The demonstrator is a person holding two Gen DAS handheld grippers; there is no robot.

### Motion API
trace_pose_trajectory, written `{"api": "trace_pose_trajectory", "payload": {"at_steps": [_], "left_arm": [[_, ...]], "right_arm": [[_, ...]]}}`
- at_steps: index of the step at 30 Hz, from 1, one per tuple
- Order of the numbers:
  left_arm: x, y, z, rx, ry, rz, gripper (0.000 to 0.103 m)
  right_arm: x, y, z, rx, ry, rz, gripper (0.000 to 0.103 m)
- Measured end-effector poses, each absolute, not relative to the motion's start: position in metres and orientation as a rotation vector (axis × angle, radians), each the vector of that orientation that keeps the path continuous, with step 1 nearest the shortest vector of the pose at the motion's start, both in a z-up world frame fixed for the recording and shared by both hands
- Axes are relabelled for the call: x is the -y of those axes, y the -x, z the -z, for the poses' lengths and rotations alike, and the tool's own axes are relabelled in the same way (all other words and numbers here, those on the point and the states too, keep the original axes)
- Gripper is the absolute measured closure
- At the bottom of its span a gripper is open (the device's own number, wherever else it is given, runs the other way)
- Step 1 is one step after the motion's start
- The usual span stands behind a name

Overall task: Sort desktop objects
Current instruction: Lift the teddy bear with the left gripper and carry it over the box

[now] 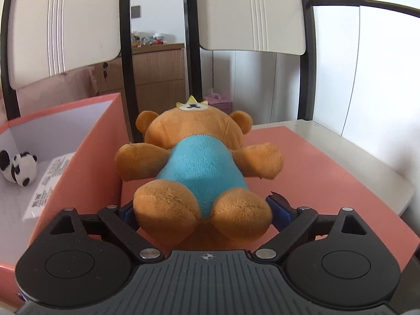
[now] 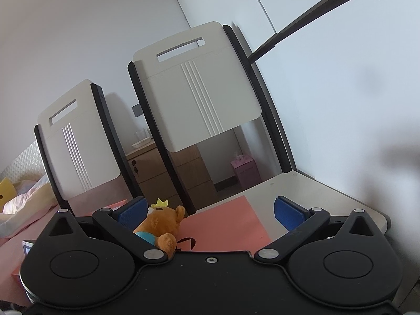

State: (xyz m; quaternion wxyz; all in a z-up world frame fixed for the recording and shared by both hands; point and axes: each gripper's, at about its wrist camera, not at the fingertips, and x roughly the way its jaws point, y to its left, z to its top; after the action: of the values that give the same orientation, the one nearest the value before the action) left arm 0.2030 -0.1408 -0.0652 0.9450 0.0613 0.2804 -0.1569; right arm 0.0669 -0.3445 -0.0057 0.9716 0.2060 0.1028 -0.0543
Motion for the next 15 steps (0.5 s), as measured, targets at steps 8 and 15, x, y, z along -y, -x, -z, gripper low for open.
{"api": "trace_pose_trajectory", "payload": {"at_steps": [8,15], "left_arm": [[0.137,-0.212,0.066,-0.618,-0.082,0.293,0.020],[0.128,-0.210,0.052,-0.599,-0.055,0.306,0.029]], "right_arm": [[0.347,-0.067,0.006,-0.209,-0.422,0.108,0.001],[0.344,-0.069,0.006,-0.217,-0.405,0.120,0.001]]}}
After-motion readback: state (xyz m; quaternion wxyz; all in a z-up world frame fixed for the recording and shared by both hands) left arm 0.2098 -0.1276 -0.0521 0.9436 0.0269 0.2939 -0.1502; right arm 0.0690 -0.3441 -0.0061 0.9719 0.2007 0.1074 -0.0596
